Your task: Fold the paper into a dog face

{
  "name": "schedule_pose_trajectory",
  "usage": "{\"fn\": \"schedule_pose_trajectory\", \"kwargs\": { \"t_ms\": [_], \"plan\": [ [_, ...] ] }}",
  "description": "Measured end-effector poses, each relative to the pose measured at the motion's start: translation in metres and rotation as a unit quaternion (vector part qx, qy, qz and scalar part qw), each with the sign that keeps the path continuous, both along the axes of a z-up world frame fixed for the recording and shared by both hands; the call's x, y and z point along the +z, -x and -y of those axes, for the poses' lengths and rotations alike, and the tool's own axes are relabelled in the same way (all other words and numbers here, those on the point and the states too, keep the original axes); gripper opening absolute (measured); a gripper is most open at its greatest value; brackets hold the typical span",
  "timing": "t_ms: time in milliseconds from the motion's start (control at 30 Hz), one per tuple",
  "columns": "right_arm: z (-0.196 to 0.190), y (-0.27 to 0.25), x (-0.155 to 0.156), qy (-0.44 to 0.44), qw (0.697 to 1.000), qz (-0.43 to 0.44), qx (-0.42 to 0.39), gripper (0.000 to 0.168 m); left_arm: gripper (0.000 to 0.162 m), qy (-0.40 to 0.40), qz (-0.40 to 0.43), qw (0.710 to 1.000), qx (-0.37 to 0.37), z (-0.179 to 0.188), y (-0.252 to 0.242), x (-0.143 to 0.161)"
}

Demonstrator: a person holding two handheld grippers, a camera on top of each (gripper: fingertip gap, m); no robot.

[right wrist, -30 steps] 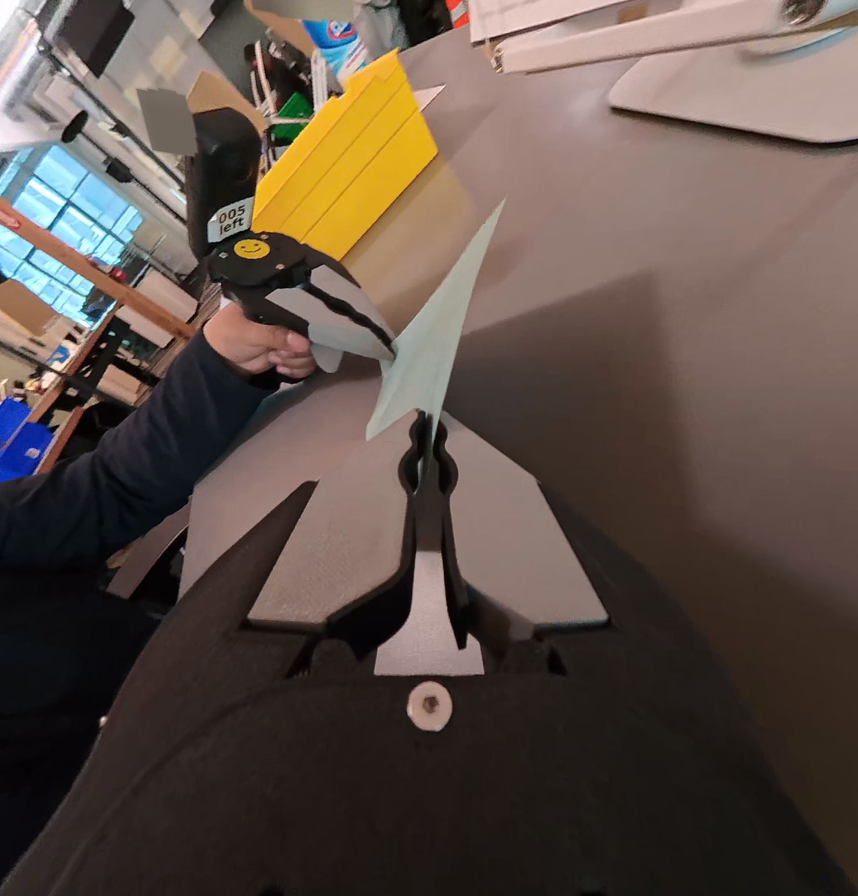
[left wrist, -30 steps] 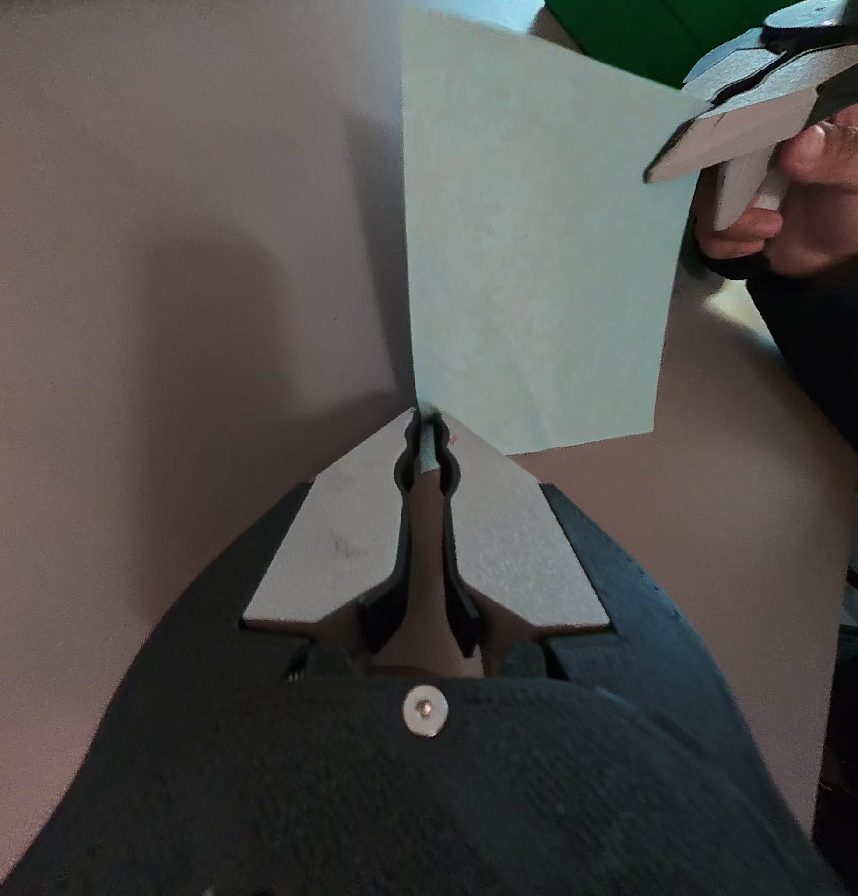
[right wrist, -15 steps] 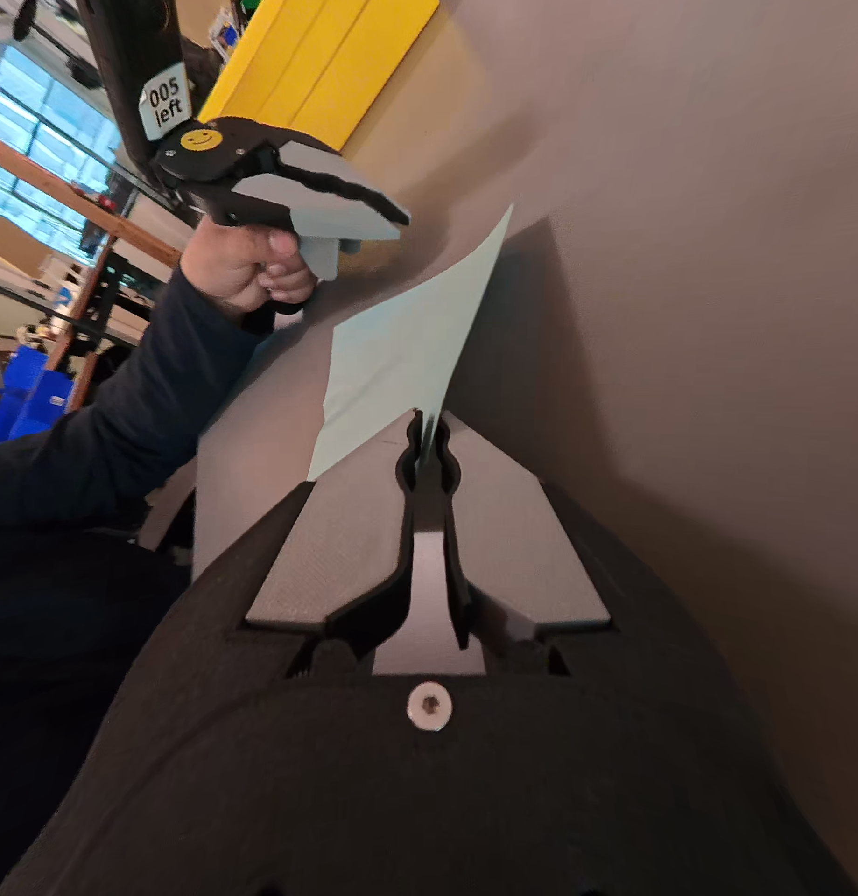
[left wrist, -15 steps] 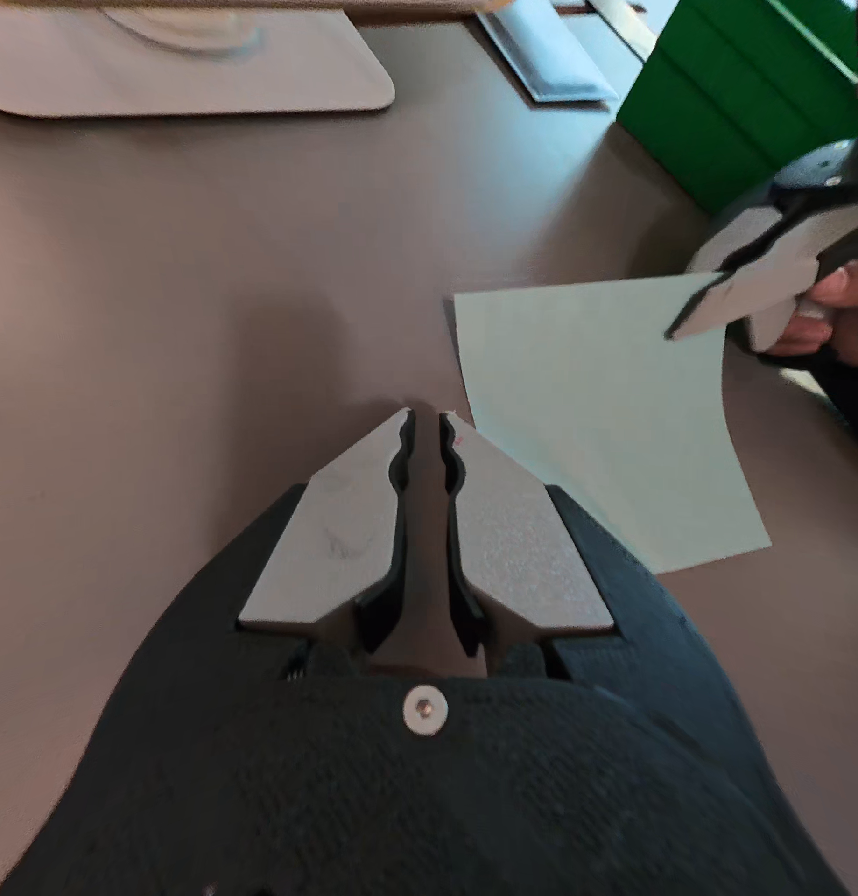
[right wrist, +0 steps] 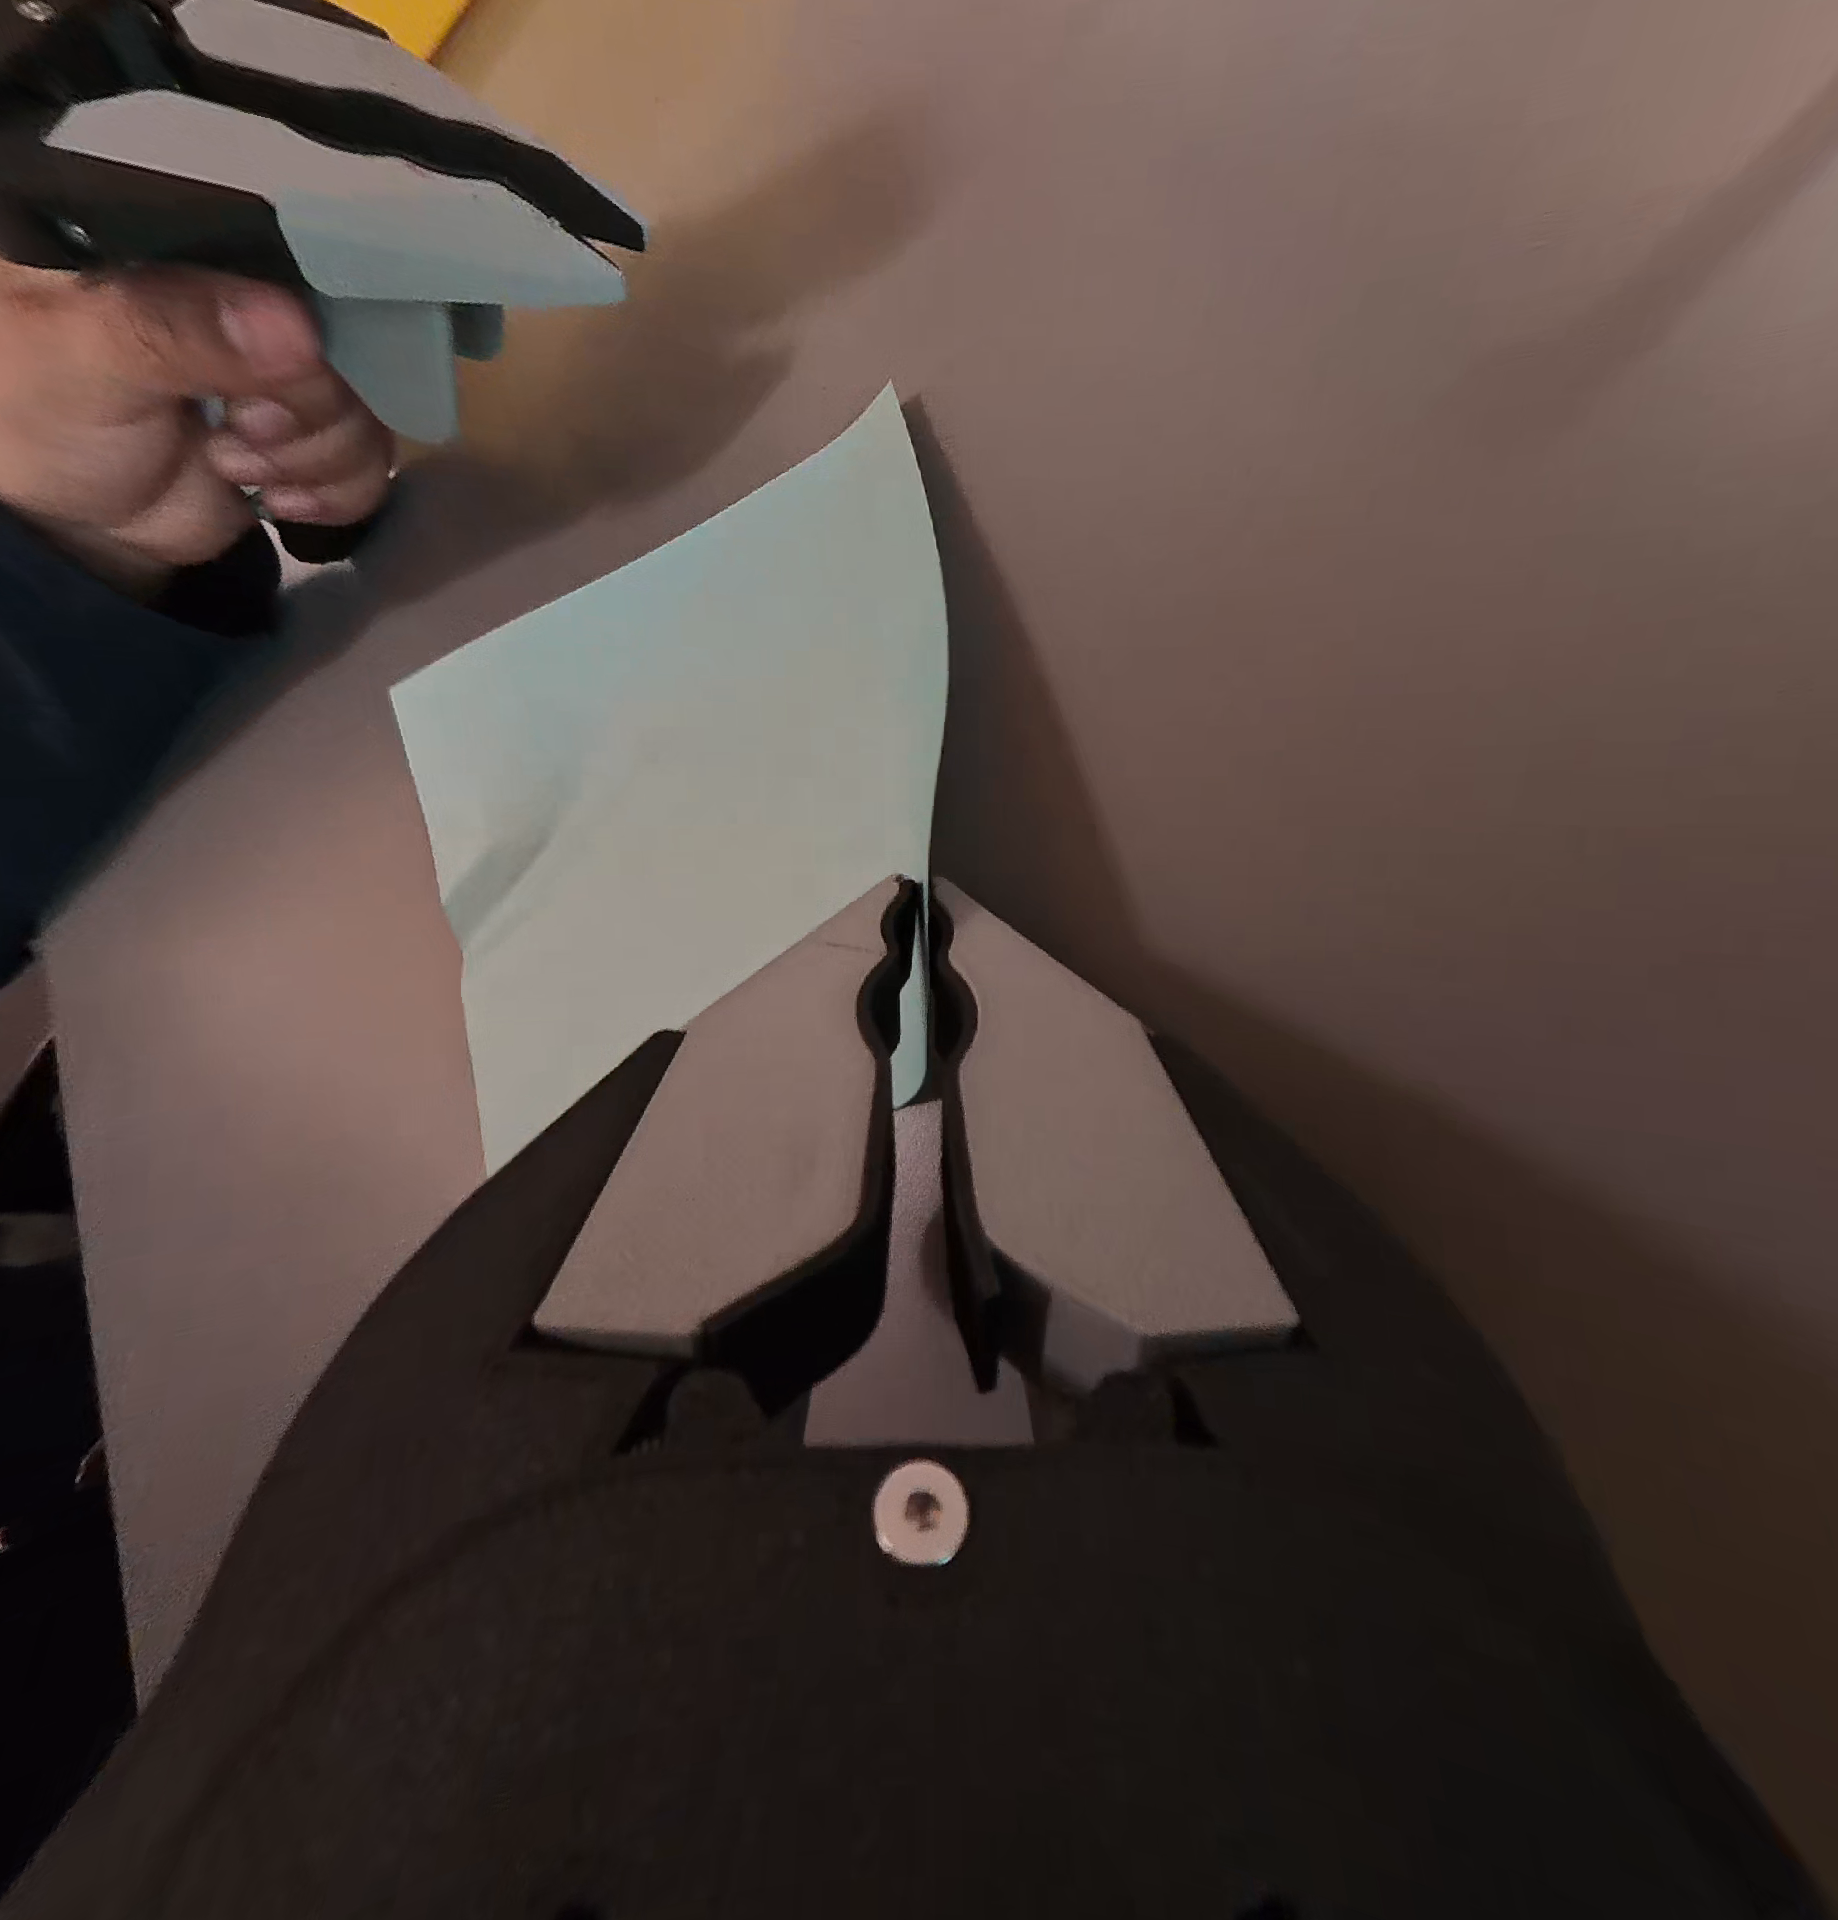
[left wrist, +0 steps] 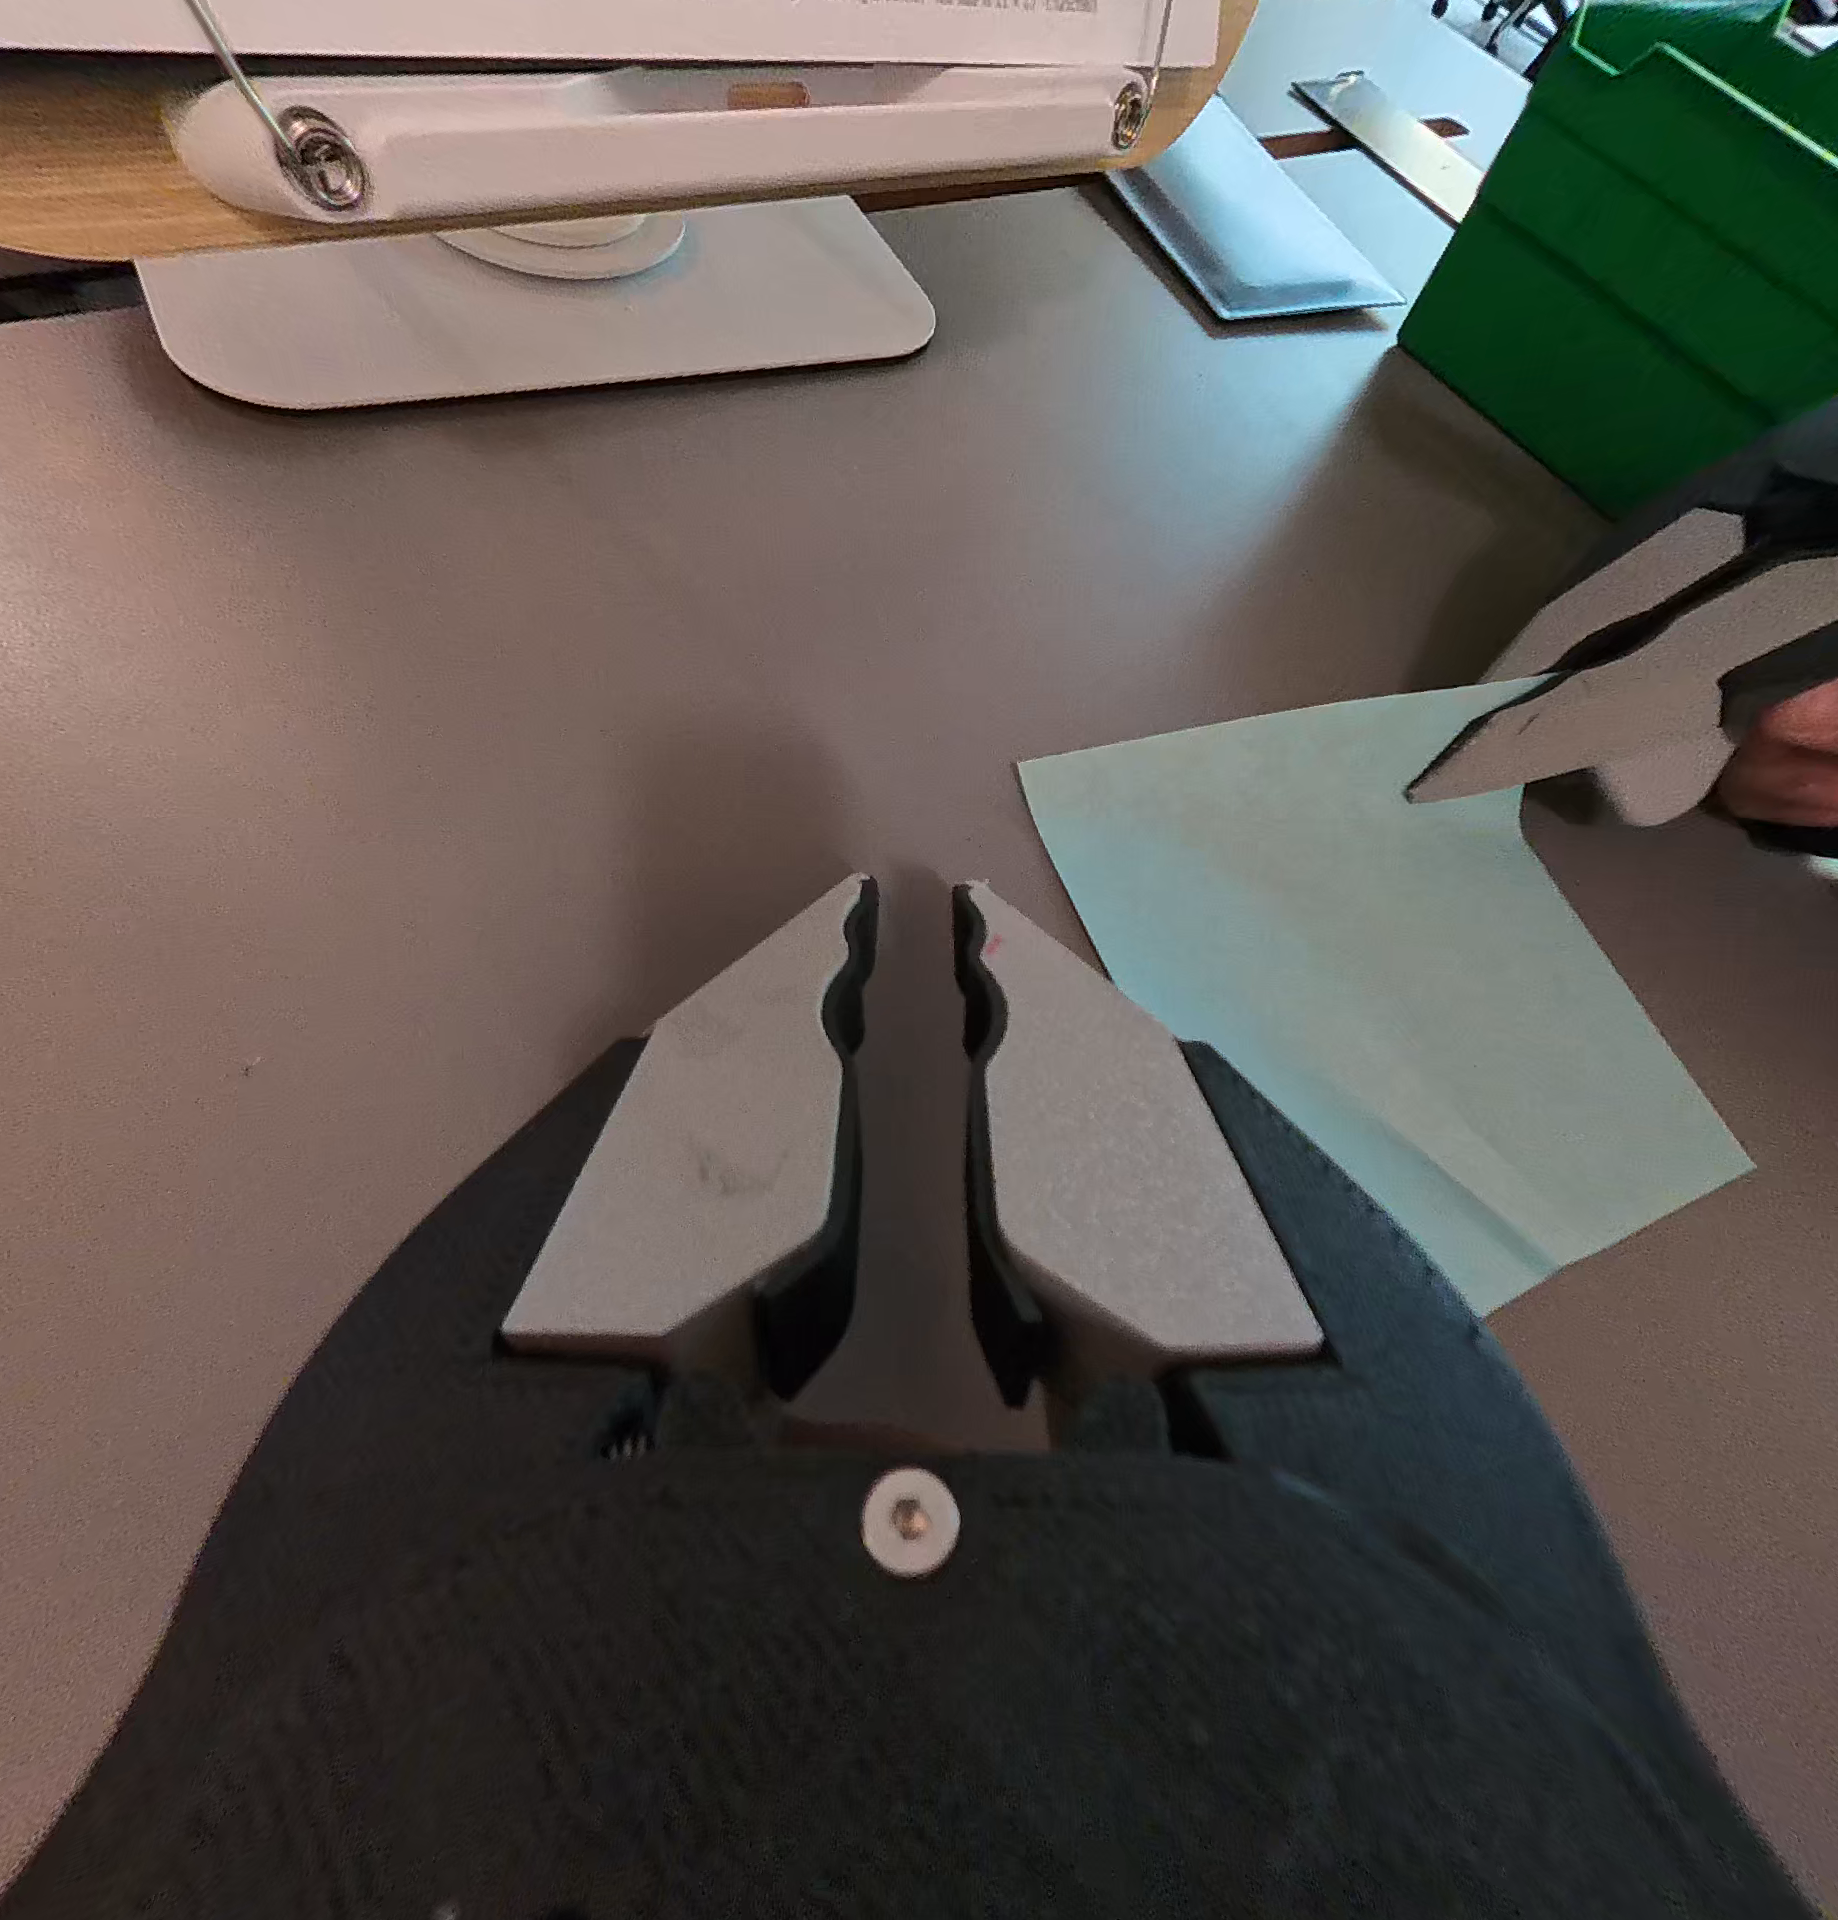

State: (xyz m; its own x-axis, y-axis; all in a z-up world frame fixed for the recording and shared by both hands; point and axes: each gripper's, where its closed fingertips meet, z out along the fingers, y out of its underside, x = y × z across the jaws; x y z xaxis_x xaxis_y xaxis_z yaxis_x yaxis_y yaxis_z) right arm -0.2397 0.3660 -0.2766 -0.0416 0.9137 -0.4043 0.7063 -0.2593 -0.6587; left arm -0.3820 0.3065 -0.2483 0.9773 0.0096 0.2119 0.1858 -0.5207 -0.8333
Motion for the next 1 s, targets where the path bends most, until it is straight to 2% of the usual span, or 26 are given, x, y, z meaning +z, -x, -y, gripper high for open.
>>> {"fn": "schedule_pose_trajectory", "kwargs": {
  "t_ms": [33,100,133,467,800,1000],
  "plan": [
    [0.0,0.0,0.0,0.004,1.0,0.0,-0.002,0.0,0.012,0.0,0.003,1.0,0.002,0.0,0.001,0.0],
    [-0.001,0.0,0.002,0.014,1.0,-0.003,-0.009,0.0,0.013,-0.003,0.007,1.0,0.005,0.0,0.002,0.001],
    [-0.003,0.0,0.004,0.016,1.0,-0.006,-0.014,0.006,0.013,-0.004,0.009,1.0,0.004,0.0,0.002,0.001],
    [-0.019,0.001,0.018,-0.009,0.998,-0.039,-0.045,0.025,0.015,0.004,0.026,1.0,0.006,-0.001,0.004,-0.002],
    [-0.027,-0.001,0.016,-0.048,0.997,-0.036,-0.052,0.025,0.017,0.021,0.017,1.0,0.001,-0.001,0.001,-0.007],
    [-0.017,0.004,0.025,-0.066,0.996,-0.062,-0.024,0.021,0.017,0.019,0.016,1.0,0.003,-0.001,0.002,-0.006]
  ]
}}
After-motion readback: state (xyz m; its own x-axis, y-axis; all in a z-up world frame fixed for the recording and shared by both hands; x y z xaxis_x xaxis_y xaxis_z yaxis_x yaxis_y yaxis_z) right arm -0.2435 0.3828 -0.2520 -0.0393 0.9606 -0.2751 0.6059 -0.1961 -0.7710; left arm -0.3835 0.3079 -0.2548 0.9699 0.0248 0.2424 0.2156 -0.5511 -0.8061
